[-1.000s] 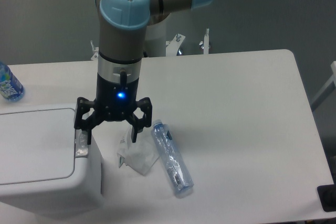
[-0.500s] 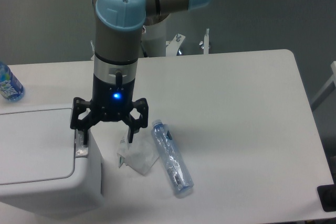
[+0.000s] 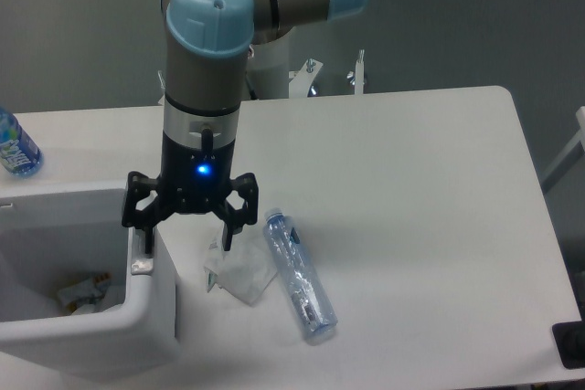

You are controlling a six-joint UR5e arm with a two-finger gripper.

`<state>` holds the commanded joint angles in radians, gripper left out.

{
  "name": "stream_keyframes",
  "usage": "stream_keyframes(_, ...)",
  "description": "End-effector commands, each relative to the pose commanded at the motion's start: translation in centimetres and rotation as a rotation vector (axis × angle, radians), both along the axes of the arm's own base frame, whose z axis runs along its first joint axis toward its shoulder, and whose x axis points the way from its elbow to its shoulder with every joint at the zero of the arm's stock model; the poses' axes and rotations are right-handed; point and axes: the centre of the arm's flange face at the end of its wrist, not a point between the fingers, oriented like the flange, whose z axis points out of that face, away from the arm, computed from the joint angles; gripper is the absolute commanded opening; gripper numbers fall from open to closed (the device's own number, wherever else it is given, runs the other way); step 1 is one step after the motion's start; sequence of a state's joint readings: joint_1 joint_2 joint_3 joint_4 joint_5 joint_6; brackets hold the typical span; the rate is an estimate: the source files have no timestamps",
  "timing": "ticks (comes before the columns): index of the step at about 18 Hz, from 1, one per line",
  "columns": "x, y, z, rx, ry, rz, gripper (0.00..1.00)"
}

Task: Open the trash can
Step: 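Lift the gripper up and away from the opened trash can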

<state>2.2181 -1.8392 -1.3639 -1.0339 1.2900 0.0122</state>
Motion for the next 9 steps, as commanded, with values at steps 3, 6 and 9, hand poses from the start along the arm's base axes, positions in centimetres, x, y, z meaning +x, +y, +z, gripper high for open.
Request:
stream_keyframes(3,-2.7,-1.2,2.5,0.036,0.034,0.041,1.0)
stream_keyframes(6,-5.6,-3.1,4.0,0.036,0.117,0.009,1.0)
stream_keyframes(9,-8.2,-5.5,4.3,-0.028,0.206,0.014,1.0)
